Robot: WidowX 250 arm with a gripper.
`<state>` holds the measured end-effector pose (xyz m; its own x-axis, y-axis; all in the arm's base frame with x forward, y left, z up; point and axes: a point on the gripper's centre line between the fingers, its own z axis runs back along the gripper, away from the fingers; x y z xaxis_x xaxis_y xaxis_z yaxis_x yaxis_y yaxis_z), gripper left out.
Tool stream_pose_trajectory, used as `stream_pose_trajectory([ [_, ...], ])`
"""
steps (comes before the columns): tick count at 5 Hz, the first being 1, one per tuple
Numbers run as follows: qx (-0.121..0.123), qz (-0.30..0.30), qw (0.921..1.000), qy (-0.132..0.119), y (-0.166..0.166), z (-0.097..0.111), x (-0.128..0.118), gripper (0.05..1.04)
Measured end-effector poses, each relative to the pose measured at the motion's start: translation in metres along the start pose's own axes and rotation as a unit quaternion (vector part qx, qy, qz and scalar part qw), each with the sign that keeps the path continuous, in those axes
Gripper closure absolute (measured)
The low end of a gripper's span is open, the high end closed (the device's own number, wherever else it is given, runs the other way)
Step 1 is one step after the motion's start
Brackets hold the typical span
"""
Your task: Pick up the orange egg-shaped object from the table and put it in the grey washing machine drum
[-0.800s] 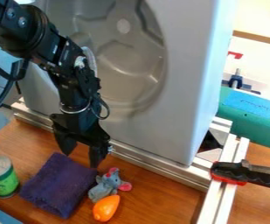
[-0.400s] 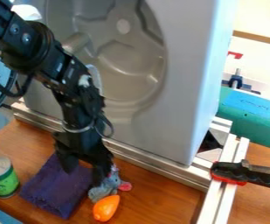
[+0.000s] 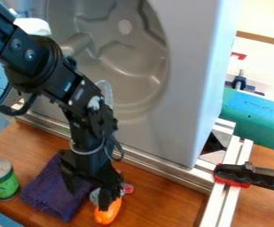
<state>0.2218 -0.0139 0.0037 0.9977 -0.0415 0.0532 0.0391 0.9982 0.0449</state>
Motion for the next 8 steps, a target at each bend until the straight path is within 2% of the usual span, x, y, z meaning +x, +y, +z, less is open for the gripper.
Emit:
stream_pose_trajectory([
  [1, 0.008, -0.017, 0.9993, 0.031, -0.007, -0.022, 0.001, 0.075],
  [2, 0.044, -0.028, 0.9971, 0.055, -0.013, -0.038, 0.009, 0.075],
  [3, 0.065, -0.029, 0.9954, 0.063, -0.014, -0.046, 0.017, 0.075],
  [4, 0.065, -0.032, 0.9956, 0.059, -0.015, -0.047, 0.024, 0.075],
  [6, 0.076, -0.021, 0.9933, 0.084, -0.028, -0.074, 0.018, 0.075],
  [7, 0.079, -0.025, 0.9931, 0.083, -0.030, -0.076, 0.020, 0.127],
  [8, 0.080, -0.031, 0.9928, 0.084, -0.034, -0.076, 0.020, 0.359],
])
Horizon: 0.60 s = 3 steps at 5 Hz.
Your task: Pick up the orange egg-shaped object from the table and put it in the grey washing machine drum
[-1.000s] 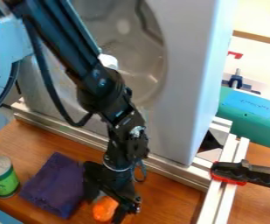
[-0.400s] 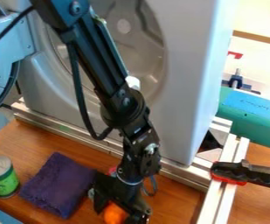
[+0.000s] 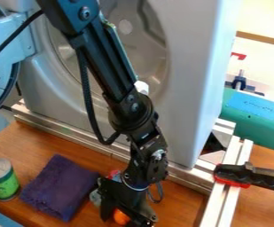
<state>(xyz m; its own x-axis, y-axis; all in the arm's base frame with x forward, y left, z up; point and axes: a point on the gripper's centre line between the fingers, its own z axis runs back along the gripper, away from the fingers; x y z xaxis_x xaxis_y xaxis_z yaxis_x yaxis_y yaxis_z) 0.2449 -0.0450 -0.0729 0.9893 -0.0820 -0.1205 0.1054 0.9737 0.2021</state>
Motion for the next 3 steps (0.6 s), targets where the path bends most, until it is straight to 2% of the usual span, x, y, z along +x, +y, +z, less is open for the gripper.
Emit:
stream_pose_trajectory([
  [1, 0.002, 0.009, 0.9999, 0.006, 0.002, 0.001, -0.009, 0.434],
  [2, 0.008, 0.034, 0.9991, -0.025, 0.013, 0.033, -0.011, 0.434],
  [3, 0.002, 0.052, 0.9968, -0.061, 0.027, 0.068, -0.012, 0.434],
])
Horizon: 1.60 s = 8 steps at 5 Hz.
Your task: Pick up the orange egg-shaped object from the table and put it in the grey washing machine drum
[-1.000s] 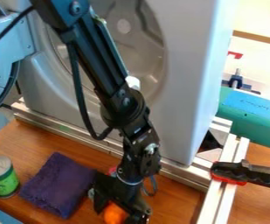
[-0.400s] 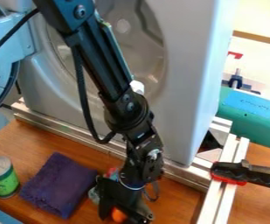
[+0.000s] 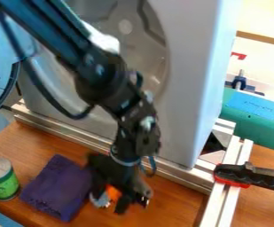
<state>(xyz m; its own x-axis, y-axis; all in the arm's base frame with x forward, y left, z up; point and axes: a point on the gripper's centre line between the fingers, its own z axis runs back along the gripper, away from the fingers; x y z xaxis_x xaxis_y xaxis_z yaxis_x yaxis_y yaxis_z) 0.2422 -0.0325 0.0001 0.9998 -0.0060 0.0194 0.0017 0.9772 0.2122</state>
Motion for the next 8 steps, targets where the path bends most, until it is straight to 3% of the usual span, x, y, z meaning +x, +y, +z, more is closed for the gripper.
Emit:
stream_pose_trajectory([
  [1, -0.029, 0.032, 0.9989, -0.015, 0.038, 0.020, 0.015, 0.434],
  [2, -0.028, 0.039, 0.9980, -0.041, 0.064, 0.037, 0.037, 0.434],
  [3, -0.033, 0.065, 0.9916, -0.107, 0.105, 0.063, 0.063, 0.434],
  [4, -0.012, 0.068, 0.9855, -0.155, 0.125, 0.073, 0.088, 0.434],
  [5, 0.001, 0.090, 0.9781, -0.188, 0.137, 0.065, 0.114, 0.434],
  [6, -0.014, 0.093, 0.9785, -0.183, 0.135, 0.050, 0.139, 0.434],
  [7, -0.030, 0.105, 0.9810, -0.160, 0.130, 0.023, 0.159, 0.434],
  [8, -0.061, 0.113, 0.9797, -0.154, 0.122, 0.013, 0.181, 0.435],
])
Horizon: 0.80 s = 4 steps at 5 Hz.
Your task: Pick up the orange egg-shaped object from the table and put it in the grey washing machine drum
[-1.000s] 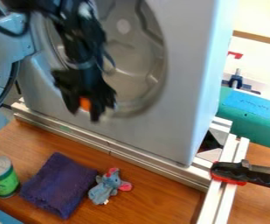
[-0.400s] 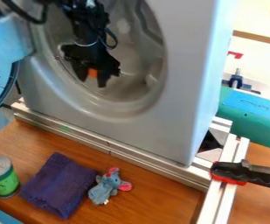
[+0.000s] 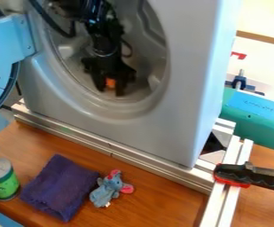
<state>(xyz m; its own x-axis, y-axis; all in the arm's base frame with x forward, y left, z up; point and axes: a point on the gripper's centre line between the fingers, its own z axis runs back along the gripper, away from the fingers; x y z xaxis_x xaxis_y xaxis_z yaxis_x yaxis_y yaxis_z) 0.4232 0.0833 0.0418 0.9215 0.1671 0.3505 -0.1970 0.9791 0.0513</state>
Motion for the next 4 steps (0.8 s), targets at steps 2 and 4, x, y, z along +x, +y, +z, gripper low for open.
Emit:
stream_pose_trajectory([
  [2, -0.011, 0.017, 0.9998, 0.005, -0.004, -0.004, 0.005, 0.138],
  [4, 0.011, 0.026, 0.9995, 0.011, 0.002, 0.002, -0.009, 0.125],
])
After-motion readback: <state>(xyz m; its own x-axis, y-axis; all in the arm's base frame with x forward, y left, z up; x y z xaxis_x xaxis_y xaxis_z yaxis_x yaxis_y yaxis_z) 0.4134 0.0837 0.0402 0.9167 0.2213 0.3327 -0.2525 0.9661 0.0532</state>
